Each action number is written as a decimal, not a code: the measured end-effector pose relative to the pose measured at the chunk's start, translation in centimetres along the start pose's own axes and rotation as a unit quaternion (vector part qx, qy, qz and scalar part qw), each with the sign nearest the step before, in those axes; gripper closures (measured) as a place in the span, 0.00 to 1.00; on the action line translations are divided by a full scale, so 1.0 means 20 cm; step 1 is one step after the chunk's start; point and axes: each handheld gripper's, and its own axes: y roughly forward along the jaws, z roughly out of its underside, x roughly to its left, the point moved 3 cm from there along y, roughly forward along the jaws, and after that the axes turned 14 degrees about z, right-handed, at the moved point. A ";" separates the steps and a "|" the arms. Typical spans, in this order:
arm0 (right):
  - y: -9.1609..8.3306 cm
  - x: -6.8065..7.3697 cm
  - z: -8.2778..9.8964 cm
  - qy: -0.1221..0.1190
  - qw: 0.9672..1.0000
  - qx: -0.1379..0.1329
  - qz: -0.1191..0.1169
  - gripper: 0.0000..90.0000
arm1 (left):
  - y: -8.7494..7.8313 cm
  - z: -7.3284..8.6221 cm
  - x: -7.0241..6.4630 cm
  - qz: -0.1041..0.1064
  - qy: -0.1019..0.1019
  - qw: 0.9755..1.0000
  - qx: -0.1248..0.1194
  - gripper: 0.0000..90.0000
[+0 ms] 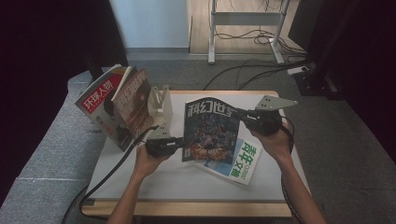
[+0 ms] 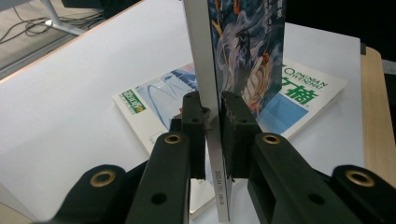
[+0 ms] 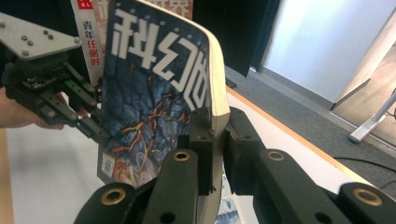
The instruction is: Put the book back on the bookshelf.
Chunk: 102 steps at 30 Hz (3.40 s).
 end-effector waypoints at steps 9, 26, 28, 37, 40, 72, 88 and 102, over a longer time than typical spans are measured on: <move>0.01 0.02 0.00 0.000 1.000 -0.007 -0.009 0.89 | -0.01 0.05 -0.04 0.006 0.023 1.000 0.021 0.90; 0.00 0.04 -0.01 -0.006 1.000 -0.016 -0.016 0.89 | -0.02 -0.04 -0.07 0.013 0.024 1.000 -0.009 0.85; 0.00 0.06 -0.01 -0.014 1.000 -0.018 -0.020 0.89 | -0.03 -0.08 -0.09 0.012 0.027 0.999 -0.015 0.85; -0.01 0.06 -0.01 -0.016 1.000 -0.016 -0.016 0.89 | -0.06 -0.15 -0.10 0.005 0.023 0.999 -0.026 0.82; -0.01 0.06 -0.01 -0.016 1.000 -0.016 -0.017 0.89 | -0.06 -0.16 -0.09 0.006 0.016 0.999 -0.028 0.80; 0.00 0.05 -0.01 -0.012 1.000 -0.015 -0.021 0.88 | -0.17 -0.48 -0.09 -0.017 0.028 0.999 -0.036 0.76; -0.01 0.04 0.01 -0.012 0.999 -0.016 -0.033 0.84 | -0.16 -0.51 -0.09 -0.017 0.018 0.999 -0.022 0.90; -0.04 -0.10 0.20 0.015 1.000 0.019 0.013 0.71 | -0.15 -0.51 -0.08 -0.016 0.020 0.999 -0.024 0.91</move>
